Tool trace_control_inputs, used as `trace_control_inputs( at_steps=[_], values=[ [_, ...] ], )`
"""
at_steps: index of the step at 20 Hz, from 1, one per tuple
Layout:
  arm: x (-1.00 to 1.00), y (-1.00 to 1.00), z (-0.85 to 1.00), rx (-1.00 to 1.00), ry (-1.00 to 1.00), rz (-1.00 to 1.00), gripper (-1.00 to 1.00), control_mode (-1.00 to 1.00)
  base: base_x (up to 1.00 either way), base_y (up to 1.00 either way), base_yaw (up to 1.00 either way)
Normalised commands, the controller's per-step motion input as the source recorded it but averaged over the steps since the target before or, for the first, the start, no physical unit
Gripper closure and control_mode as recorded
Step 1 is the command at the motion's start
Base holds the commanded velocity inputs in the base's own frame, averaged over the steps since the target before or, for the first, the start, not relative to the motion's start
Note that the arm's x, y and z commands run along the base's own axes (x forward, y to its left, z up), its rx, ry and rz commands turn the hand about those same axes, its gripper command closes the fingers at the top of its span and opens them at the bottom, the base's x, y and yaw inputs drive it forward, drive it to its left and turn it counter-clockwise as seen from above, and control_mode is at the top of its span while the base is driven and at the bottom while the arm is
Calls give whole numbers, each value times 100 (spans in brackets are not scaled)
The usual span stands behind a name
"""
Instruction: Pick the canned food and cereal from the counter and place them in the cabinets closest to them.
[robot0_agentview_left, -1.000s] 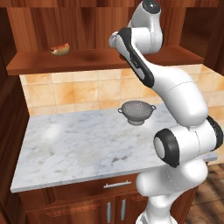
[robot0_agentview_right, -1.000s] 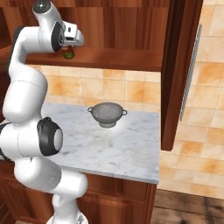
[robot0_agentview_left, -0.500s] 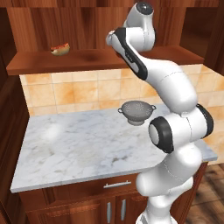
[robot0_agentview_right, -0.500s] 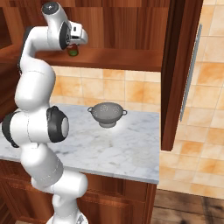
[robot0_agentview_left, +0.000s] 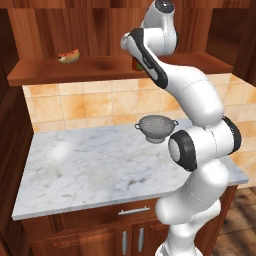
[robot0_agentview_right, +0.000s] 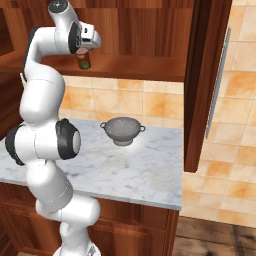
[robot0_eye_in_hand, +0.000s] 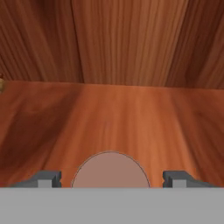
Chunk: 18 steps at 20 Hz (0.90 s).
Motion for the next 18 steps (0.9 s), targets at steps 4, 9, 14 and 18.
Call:
trace_control_inputs(
  at_steps=[4,9,14,18],
  values=[
    [0,2,1,0,-3,0,-100,-100,0,0,0],
    [-63,1,0,-3,-5,6,-100,-100,0,0,0],
    [-100,-4,-17,-2,-10,8,-100,-100,0,0,0],
    [-100,-26,-42,-2,-9,6,-100,-100,0,0,0]
  ],
)
